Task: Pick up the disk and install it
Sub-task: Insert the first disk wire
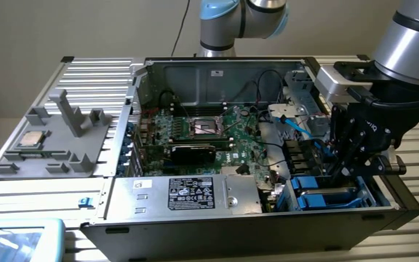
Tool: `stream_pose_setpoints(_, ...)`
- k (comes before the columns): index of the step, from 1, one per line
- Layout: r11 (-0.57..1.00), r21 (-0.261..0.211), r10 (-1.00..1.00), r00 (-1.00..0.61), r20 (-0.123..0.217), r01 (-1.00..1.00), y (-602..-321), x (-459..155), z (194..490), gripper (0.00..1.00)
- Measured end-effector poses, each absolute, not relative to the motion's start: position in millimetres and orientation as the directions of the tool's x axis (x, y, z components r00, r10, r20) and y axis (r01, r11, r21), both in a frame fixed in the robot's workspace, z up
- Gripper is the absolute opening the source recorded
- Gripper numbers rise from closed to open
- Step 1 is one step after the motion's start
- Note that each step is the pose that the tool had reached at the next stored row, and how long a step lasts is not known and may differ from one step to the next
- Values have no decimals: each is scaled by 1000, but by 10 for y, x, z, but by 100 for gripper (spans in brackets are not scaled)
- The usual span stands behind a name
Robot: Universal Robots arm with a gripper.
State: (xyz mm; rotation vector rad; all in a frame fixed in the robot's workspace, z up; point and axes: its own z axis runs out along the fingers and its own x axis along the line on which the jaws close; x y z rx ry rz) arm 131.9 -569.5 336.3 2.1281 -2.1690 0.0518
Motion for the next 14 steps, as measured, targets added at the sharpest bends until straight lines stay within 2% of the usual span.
stream_pose_setpoints(14, 23, 48, -996, -19, 88, -999, -5692, 1317, 3362, 17)
